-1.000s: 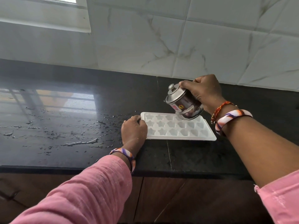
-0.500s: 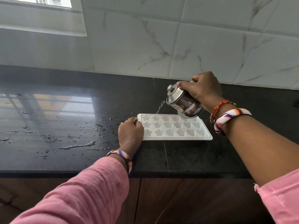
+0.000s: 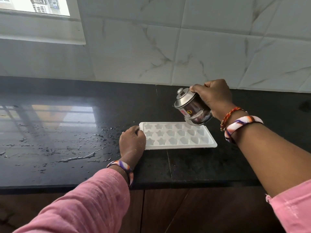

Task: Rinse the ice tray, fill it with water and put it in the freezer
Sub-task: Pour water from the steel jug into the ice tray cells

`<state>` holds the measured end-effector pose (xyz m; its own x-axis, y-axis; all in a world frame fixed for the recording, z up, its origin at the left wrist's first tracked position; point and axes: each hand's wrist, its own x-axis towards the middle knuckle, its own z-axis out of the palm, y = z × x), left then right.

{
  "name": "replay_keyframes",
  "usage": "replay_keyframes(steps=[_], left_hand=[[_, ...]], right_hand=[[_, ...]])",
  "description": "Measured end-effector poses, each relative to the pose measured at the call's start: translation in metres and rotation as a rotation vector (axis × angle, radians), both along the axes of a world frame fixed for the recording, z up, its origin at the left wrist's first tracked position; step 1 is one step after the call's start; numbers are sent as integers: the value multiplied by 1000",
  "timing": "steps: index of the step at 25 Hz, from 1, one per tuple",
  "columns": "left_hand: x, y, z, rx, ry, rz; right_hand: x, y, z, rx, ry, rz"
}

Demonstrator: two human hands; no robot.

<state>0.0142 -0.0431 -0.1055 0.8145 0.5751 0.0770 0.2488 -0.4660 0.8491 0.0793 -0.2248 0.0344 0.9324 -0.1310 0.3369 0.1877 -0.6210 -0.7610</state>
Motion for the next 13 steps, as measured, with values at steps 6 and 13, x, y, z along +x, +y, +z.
replay_keyframes(steps=[6,13], left_hand=[[-1,-1,-1,-3,-3,2],[0,-1,1,-8,-10,12]], right_hand=[[-4,-4,3,-302,-91,-23],[-3,-8,4,-372,-168,-2]])
